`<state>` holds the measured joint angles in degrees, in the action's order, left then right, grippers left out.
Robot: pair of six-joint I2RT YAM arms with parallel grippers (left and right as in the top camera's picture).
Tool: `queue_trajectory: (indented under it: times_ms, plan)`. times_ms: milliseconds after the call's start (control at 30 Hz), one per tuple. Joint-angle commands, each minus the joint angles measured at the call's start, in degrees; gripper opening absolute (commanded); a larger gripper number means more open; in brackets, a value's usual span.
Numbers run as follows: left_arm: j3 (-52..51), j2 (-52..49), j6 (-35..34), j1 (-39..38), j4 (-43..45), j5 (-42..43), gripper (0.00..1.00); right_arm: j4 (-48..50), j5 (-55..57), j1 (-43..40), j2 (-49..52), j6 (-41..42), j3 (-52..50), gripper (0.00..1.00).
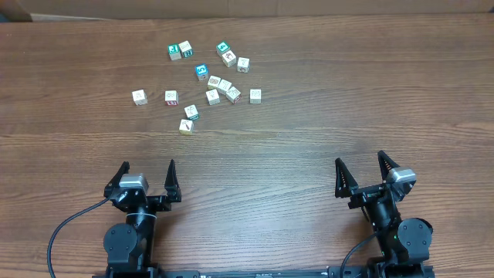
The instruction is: Form a horizontal line
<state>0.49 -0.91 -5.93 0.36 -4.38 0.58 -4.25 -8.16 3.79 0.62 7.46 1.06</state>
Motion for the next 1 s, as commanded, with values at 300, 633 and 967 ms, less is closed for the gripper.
queue_trajectory:
  times_ms: [300, 633, 967]
  plan:
    - [-0.22, 0.63, 0.81, -0.39, -0.07, -0.74, 1.0, 0.24, -0.04, -0.28, -0.46, 0.15, -0.61, 1.0]
    - [1.66, 0.66, 0.81, -0.35, 0.76, 3.61, 1.0, 0.24, -0.04, -0.28, -0.46, 0.15, -0.61, 1.0]
    - [20.13, 0.55, 0.61, -0.35, -8.02, 11.96, 0.99, 0.24, -0.04, -0.28, -0.46, 0.15, -0.61, 1.0]
